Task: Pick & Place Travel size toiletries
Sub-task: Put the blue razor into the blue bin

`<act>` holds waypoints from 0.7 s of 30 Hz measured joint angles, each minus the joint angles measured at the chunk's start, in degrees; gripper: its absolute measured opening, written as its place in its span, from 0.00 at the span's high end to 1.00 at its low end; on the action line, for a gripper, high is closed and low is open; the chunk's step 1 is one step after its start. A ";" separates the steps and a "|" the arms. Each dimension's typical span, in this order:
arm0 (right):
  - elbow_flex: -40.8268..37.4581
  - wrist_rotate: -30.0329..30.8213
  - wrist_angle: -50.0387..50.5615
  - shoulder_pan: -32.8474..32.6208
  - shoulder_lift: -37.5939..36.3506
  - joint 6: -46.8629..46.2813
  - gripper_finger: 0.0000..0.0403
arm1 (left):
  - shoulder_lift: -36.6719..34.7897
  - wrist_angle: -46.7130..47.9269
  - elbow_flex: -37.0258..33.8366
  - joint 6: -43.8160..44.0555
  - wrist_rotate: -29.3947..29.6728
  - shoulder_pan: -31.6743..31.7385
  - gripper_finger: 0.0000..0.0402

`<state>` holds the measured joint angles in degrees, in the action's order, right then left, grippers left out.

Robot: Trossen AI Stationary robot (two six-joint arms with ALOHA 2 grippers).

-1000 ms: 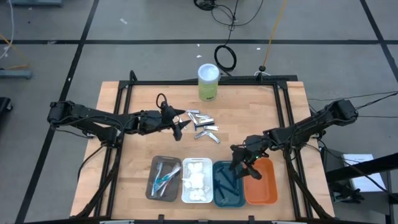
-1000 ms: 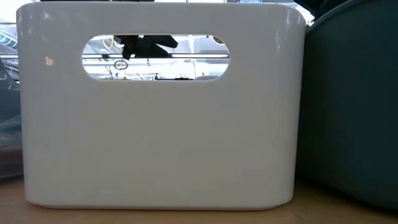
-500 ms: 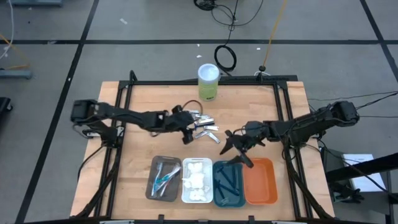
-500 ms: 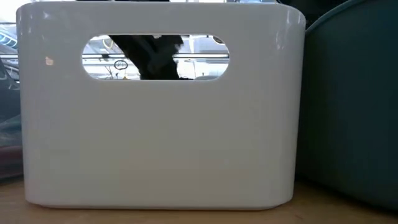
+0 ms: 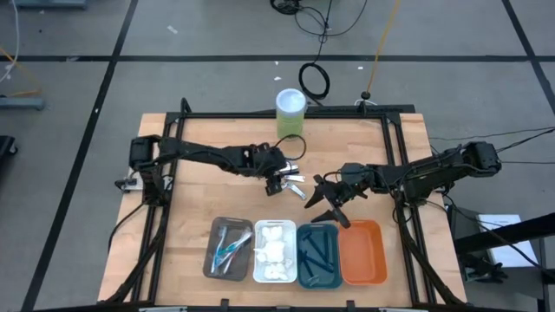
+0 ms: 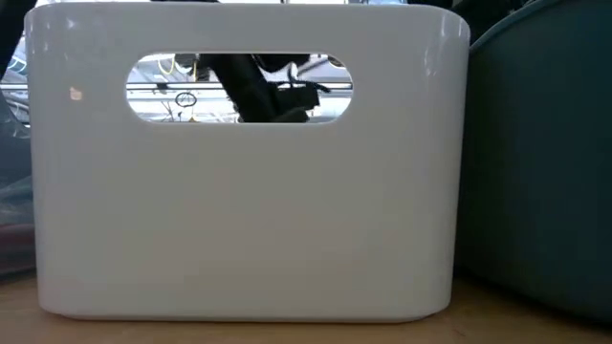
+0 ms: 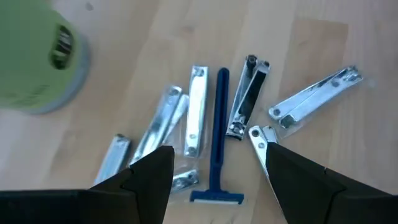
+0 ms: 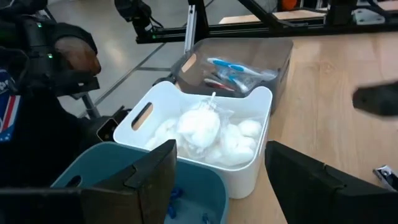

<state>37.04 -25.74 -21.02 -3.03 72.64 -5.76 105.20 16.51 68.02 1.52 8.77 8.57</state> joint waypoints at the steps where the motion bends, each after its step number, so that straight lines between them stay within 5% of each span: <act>1: 0.00 0.00 0.02 0.00 0.00 0.52 0.42 | 0.97 1.19 1.00 0.01 -0.99 0.36 0.38; 9: 0.00 -0.02 0.22 0.00 0.00 1.12 0.42 | 8.72 6.64 4.50 0.11 0.33 1.82 0.38; 21: 0.00 -0.04 0.77 0.00 0.00 1.95 0.43 | 8.40 13.82 4.51 0.10 -2.46 3.03 0.45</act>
<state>37.04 -25.78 -20.25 -3.03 72.64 -3.81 113.60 30.32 72.53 1.62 6.31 11.60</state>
